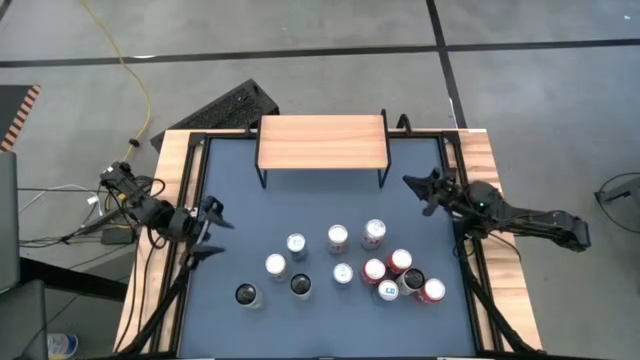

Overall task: Place canned beverage on shelf
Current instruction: Put the bottom left black soda on the shelf

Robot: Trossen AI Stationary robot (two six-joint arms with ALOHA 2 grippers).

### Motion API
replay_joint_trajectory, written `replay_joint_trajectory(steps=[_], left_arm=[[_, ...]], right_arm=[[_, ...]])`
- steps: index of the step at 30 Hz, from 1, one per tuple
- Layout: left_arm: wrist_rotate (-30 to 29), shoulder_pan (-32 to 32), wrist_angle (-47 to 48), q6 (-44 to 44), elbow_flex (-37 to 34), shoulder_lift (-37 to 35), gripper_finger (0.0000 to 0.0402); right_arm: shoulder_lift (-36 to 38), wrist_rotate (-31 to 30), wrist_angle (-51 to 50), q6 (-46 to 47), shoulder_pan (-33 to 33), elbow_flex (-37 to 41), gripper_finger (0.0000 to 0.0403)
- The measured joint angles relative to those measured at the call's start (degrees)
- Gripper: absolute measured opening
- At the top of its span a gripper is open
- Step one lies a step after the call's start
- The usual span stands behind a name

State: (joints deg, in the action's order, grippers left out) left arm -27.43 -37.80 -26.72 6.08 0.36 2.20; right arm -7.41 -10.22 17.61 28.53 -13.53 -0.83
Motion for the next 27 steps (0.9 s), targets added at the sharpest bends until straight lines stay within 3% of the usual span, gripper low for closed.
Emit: replay_joint_trajectory(steps=[7,16,27], left_arm=[[-5.9,0.0,-9.1,0.9,0.5,0.0,0.0269],[-17.5,0.0,-8.3,0.7,7.0,0.0,0.0269],[-24.3,0.0,10.8,-6.8,17.6,1.0,0.0269]], right_arm=[[0.0,2.9,-0.3,-0.4,0.0,-7.0,0.0000],[-0.9,5.9,-10.7,-6.0,0.0,-21.8,0.0000],[-15.3,5.8,-21.7,-9.6,0.0,-37.2,0.0000]])
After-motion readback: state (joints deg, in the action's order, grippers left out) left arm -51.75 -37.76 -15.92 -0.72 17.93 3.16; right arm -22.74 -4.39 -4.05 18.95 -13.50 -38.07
